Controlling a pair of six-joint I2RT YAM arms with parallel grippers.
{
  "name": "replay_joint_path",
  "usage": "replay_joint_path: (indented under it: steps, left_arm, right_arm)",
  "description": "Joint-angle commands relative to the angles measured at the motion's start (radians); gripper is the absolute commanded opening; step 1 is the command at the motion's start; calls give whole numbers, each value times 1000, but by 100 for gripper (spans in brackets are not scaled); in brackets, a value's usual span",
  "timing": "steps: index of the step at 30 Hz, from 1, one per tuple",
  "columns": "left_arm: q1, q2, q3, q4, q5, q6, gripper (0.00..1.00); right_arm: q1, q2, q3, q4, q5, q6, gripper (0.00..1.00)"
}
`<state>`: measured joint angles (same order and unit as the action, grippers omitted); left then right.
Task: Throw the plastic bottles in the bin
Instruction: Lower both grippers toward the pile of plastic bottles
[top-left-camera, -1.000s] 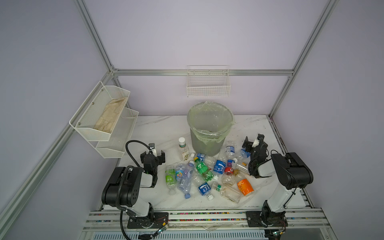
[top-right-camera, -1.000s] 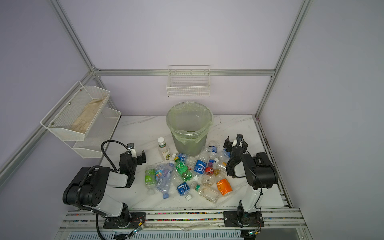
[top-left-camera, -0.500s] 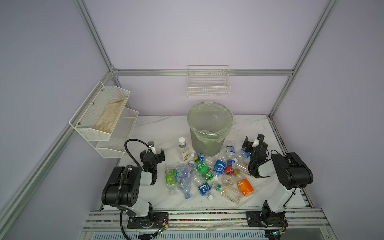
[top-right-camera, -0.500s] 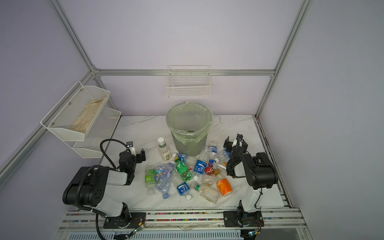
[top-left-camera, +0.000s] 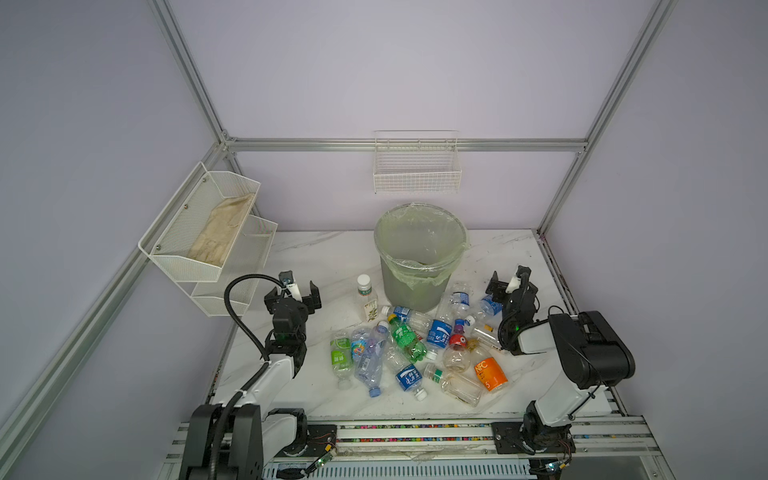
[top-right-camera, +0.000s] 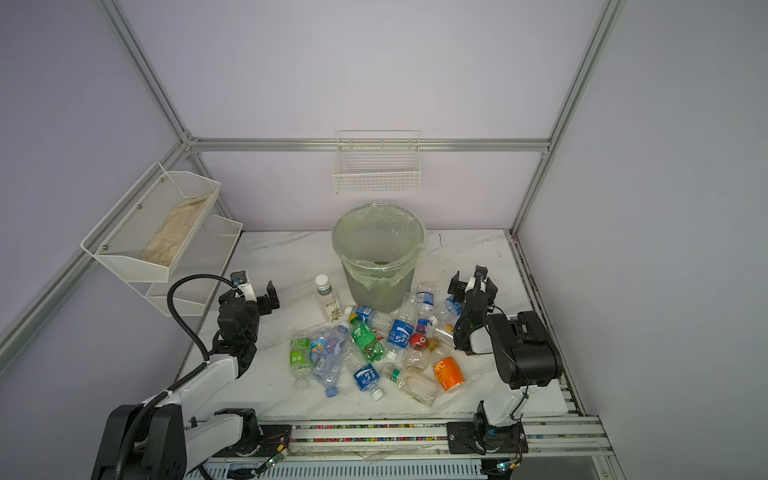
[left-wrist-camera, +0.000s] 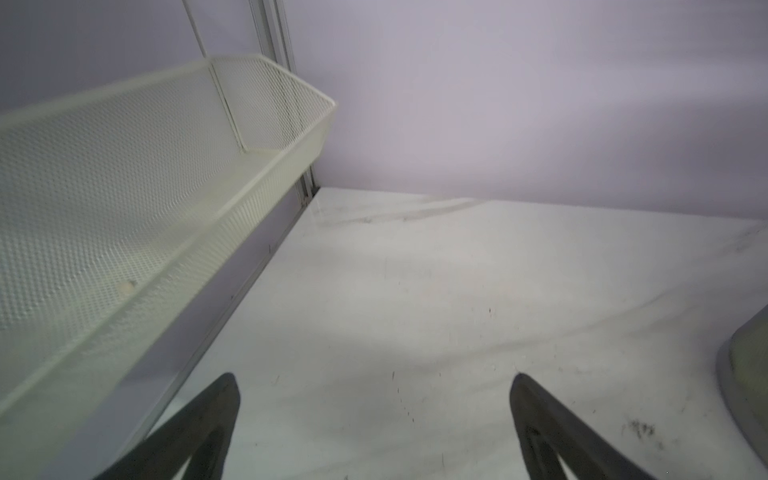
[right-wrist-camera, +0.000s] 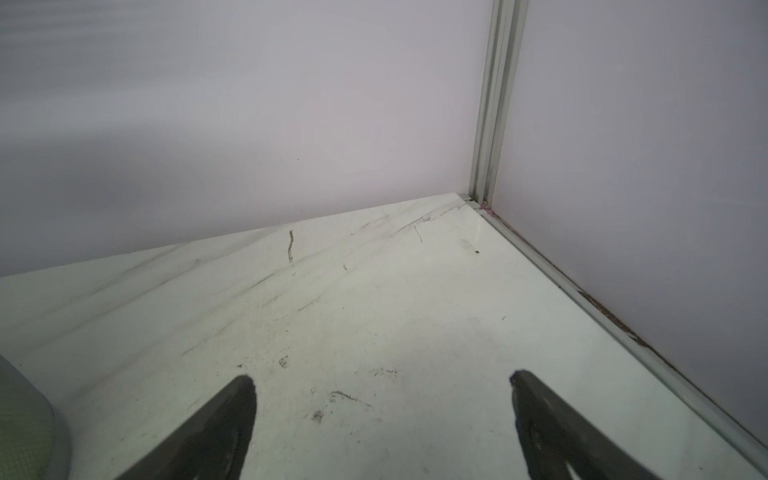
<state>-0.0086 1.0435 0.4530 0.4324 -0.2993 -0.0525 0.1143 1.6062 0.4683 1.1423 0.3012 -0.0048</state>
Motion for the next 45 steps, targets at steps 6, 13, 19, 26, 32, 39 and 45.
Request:
replay_joint_path:
  steps: [6, 13, 19, 26, 32, 39, 45]
  left_arm:
    - [0, -230, 285, -589, 73, -262, 100]
    - [-4, -446, 269, -776, 289, -317, 100]
    - [-30, -566, 260, -999, 327, -282, 100]
    - [-63, -610, 214, -1015, 381, -293, 100]
    - [-64, -587, 214, -1010, 399, -290, 100]
    - [-67, -552, 205, -997, 466, -293, 100]
    - [-87, -479, 199, -989, 544, -295, 100]
  right_arm:
    - [2, -507, 127, -524, 89, 415, 97]
    - [-12, -667, 247, -945, -492, 560, 97]
    - [35, -766, 200, -1032, -637, 579, 98]
    - [152, -771, 285, -1311, -507, 493, 97]
    - [280, -733, 241, -1360, -429, 578, 97]
    - [399, -663, 195, -1297, -368, 619, 98]
    - [489, -606, 206, -1268, -338, 644, 98]
